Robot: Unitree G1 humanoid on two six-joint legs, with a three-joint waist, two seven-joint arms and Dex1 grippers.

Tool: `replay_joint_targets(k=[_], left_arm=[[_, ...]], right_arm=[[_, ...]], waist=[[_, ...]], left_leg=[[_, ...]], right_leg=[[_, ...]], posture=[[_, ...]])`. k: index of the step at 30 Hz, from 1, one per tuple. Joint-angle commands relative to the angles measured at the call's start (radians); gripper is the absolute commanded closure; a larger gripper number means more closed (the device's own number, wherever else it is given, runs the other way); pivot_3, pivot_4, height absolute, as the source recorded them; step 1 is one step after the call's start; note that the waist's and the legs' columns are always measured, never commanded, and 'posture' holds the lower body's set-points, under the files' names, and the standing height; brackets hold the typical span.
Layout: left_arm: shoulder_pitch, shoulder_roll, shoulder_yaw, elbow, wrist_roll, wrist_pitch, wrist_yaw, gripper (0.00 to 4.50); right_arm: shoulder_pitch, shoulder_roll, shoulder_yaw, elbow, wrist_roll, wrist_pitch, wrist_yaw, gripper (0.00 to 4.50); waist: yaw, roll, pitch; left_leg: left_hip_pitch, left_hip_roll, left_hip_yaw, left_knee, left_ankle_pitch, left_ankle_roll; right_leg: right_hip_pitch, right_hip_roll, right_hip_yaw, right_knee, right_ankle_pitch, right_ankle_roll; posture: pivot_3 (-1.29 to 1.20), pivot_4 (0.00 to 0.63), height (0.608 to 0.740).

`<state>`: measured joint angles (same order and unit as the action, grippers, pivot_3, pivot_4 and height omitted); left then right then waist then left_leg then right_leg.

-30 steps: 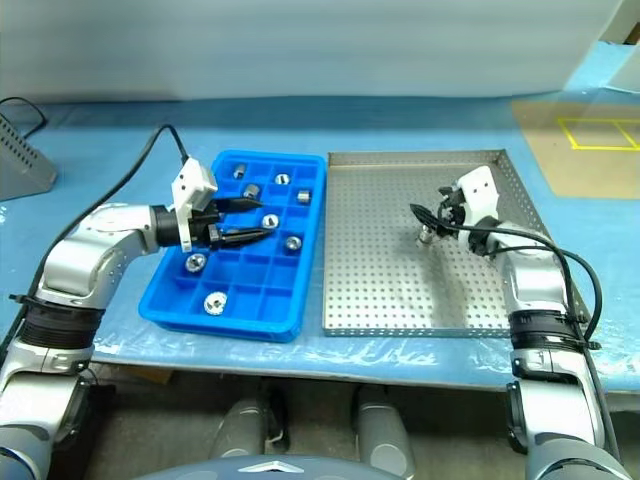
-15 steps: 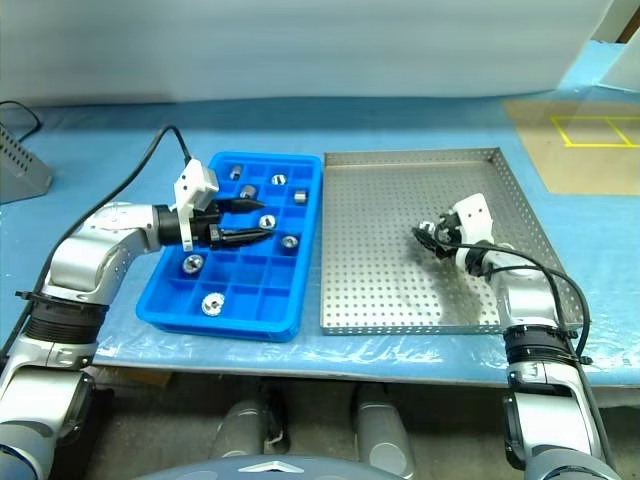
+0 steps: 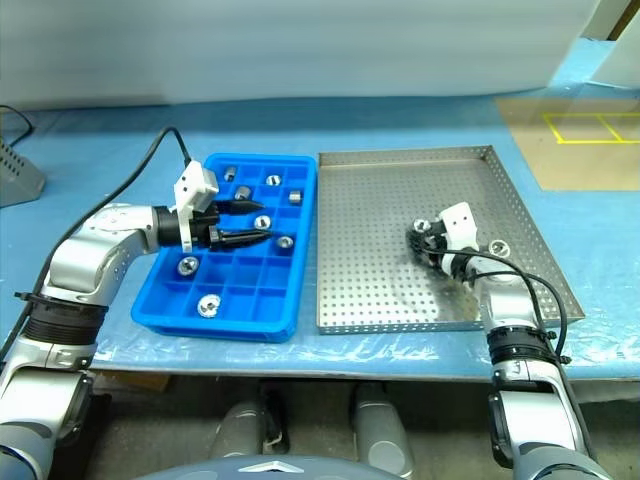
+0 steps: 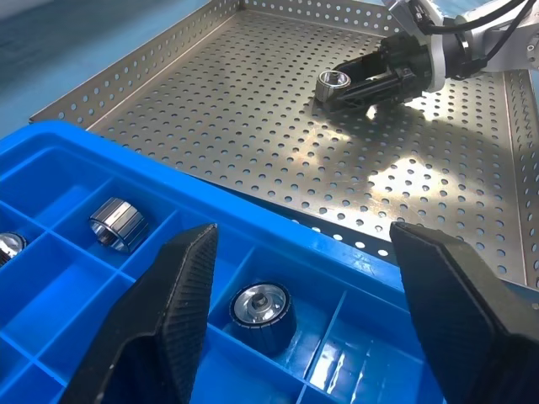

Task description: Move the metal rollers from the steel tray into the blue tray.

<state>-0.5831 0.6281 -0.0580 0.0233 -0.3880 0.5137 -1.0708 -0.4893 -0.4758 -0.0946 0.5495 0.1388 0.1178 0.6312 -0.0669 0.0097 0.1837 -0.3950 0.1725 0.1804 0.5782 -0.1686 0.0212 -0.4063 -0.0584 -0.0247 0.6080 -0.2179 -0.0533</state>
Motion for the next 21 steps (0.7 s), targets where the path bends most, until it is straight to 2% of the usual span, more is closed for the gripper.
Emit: replay_joint_targets(k=[1,8,17,21], left_arm=[[-0.011,0.015,0.006,-0.015,0.002,-0.011,-0.011,1.02],[-0.012,0.015,0.014,-0.003,0.004,-0.017,-0.017,1.02],[0.003,0.101,0.094,-0.023,-0.046,-0.007,-0.067,1.02],[0.099,0.17,0.112,-0.125,-0.067,-0.024,-0.123,1.02]], right_arm=[[-0.013,-0.005,-0.006,0.004,-0.01,-0.022,-0.018,2.87],[-0.021,-0.014,0.004,-0.049,0.002,0.004,0.016,2.87],[-0.081,0.024,0.149,-0.497,0.141,0.266,0.229,2.87],[-0.067,-0.045,0.271,-0.73,0.264,0.461,0.422,2.87]], waist=[[0.0,0.0,0.0],[0.0,0.0,0.0],[-0.001,0.0,0.0],[0.017,0.0,0.0]], left_leg=[[0.0,0.0,0.0,0.0,0.0,0.0],[-0.001,0.0,0.0,0.0,-0.001,0.001],[0.0,0.002,0.0,-0.002,0.0,0.0],[0.0,0.002,0.0,-0.005,0.0,0.0]], right_leg=[[0.0,0.0,0.0,0.0,0.0,0.0],[0.0,0.0,0.0,-0.001,0.0,0.0],[-0.002,0.002,0.0,-0.001,0.0,0.0],[-0.001,0.001,-0.001,-0.003,0.0,-0.001]], posture=[[-0.35,0.15,0.74],[-0.35,0.15,0.74],[-0.29,0.15,0.74],[-0.24,0.15,0.74]])
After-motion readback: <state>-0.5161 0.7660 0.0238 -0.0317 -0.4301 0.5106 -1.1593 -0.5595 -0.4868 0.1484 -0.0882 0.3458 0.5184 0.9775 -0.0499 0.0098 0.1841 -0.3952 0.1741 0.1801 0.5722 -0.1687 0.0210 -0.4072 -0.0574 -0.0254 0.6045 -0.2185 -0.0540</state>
